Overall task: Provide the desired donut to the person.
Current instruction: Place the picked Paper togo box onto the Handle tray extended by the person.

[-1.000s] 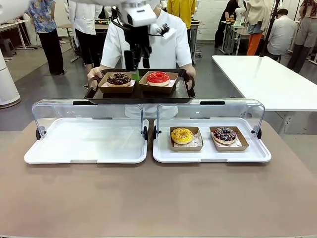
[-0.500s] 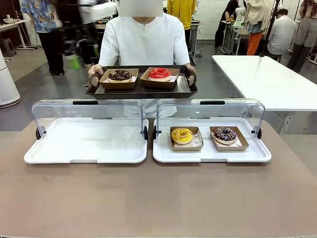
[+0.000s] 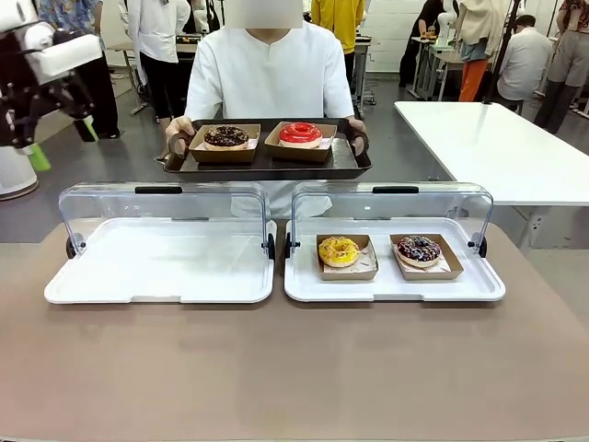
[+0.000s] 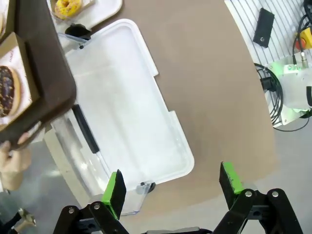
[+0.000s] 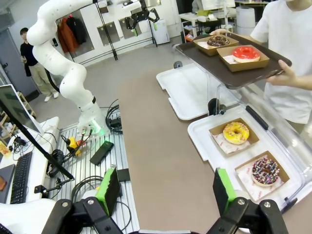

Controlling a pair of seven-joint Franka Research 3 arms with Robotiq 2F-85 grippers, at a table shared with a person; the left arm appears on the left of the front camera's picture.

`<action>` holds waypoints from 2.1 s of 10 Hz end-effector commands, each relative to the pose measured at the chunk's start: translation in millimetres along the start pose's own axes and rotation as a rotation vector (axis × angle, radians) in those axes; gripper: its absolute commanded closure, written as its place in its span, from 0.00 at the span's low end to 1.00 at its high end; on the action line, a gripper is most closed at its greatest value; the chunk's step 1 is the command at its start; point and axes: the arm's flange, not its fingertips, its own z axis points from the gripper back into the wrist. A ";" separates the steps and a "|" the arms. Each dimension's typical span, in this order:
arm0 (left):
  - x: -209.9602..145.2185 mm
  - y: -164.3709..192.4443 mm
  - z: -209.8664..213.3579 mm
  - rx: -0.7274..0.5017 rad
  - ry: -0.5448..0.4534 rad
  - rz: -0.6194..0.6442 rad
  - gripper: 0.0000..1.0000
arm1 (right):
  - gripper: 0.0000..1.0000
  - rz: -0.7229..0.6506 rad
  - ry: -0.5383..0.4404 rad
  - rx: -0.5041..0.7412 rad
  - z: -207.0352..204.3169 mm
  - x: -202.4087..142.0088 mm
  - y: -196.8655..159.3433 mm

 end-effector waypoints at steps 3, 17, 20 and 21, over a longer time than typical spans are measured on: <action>0.0 0.0 0.0 0.000 0.000 0.000 0.00 | 0.00 0.009 -0.011 0.008 -0.4 0.2 -0.8; -216.4 -31.0 -105.9 0.181 -1.104 0.217 0.00 | 0.00 0.009 -0.011 0.008 -0.4 0.2 -0.8; -243.2 -23.9 -119.0 0.200 -1.076 0.384 0.00 | 0.00 0.009 -0.011 0.008 -0.4 0.2 -0.8; -246.2 -27.7 -121.9 0.211 -1.077 0.403 0.00 | 0.00 0.009 -0.011 0.008 -0.4 0.2 -0.8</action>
